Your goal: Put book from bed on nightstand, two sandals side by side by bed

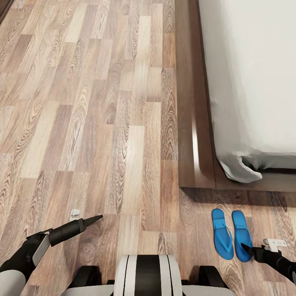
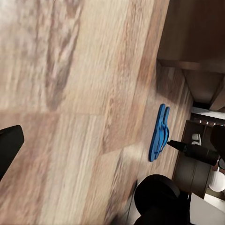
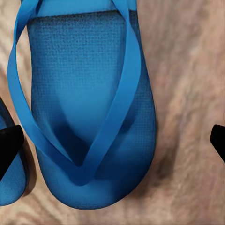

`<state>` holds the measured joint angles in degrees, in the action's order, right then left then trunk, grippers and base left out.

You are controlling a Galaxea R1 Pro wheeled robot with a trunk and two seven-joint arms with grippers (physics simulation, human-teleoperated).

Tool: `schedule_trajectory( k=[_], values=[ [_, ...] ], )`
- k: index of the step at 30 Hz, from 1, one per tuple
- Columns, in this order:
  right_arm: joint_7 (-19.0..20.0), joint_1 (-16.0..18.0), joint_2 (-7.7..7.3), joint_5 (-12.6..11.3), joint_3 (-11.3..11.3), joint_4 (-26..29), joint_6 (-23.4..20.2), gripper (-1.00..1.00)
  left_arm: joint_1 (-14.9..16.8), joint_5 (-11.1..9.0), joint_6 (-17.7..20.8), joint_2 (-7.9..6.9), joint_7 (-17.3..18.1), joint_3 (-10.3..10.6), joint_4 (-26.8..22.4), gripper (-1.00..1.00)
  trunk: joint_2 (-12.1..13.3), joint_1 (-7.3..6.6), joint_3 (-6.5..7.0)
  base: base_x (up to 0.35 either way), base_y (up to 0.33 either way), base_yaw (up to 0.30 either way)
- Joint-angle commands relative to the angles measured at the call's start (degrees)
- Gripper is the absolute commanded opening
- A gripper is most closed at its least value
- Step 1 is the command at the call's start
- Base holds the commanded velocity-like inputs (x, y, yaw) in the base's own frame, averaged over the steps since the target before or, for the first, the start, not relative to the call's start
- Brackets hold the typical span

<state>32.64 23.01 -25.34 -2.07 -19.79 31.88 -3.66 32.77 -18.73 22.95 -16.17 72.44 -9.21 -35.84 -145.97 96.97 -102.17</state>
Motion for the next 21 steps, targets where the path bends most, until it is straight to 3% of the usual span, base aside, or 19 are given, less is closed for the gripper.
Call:
schedule_trajectory(
  k=[1,9,21],
  values=[
    [0.4,0.0,0.03,-0.2,-0.3,0.0,-0.4,1.0,0.0,-0.2,0.6,0.0,0.2,0.0,0.0,1.0,0.0,-0.01,-0.02,0.0,0.0,0.0],
    [0.3,0.0,0.03,-0.2,-0.3,0.0,-0.4,1.0,0.0,-0.2,0.6,0.0,0.2,-0.1,0.0,1.0,0.0,-0.01,-0.02,0.0,0.0,0.0],
    [0.7,0.0,-0.03,-0.4,-0.4,0.2,-0.5,1.0,0.0,-0.1,0.6,0.0,0.2,0.0,0.0,1.0,0.2,-0.32,2.63,0.0,0.0,0.0]
  ],
)
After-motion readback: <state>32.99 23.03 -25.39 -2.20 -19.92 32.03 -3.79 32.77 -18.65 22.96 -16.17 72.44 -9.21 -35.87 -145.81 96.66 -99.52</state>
